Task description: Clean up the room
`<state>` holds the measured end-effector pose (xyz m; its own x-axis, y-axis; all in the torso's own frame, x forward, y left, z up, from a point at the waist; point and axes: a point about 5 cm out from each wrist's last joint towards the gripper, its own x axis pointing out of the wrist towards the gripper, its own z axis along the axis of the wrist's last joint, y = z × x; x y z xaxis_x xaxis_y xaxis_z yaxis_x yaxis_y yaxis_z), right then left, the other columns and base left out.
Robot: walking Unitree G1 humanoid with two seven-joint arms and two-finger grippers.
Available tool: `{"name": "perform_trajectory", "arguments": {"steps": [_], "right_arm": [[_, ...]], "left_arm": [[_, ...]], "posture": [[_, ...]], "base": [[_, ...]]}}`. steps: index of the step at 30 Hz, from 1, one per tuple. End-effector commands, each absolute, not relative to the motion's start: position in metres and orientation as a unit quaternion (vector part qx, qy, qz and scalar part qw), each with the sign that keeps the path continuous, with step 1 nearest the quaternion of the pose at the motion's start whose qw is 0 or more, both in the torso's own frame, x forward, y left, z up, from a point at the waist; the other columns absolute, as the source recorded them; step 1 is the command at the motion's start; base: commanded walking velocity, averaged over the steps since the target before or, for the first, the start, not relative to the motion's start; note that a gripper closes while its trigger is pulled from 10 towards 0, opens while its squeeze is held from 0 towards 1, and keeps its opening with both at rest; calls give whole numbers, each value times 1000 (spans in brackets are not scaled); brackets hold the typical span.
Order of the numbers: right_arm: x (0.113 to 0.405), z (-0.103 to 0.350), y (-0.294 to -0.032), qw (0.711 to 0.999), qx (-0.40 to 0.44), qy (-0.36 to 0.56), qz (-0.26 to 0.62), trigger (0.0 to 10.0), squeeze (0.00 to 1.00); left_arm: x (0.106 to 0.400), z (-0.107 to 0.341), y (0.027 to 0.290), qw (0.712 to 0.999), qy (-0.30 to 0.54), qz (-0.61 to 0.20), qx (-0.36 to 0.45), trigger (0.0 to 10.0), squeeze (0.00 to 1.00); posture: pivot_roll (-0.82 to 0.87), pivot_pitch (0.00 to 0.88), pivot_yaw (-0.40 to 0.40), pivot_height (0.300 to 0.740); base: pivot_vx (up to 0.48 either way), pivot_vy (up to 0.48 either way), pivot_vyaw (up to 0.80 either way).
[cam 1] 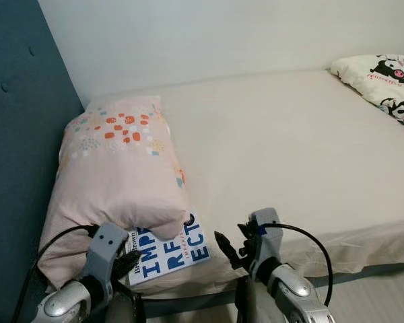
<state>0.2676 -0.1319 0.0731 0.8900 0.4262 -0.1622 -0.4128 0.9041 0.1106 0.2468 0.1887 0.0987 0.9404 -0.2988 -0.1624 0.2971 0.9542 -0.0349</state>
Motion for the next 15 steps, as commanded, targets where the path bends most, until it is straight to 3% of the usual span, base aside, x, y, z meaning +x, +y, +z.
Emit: {"name": "perform_trajectory", "arguments": {"steps": [1, 6, 15], "right_arm": [[265, 68, -135, 976, 39, 84, 198, 10000, 0], [269, 69, -135, 981, 32, 62, 180, 10000, 0], [281, 76, -138, 988, 4, 20, 155, 10000, 0]], "left_arm": [[253, 101, 203, 994, 78, -70, -26, 10000, 0], [264, 96, 208, 997, 67, 12, -27, 10000, 0], [273, 87, 207, 996, 64, 63, -25, 10000, 0]], "posture": [[-13, 105, -9, 587], [-12, 79, -14, 587], [-24, 37, -12, 587]], "base": [[0, 0, 0], [0, 0, 0], [0, 0, 0]]}}
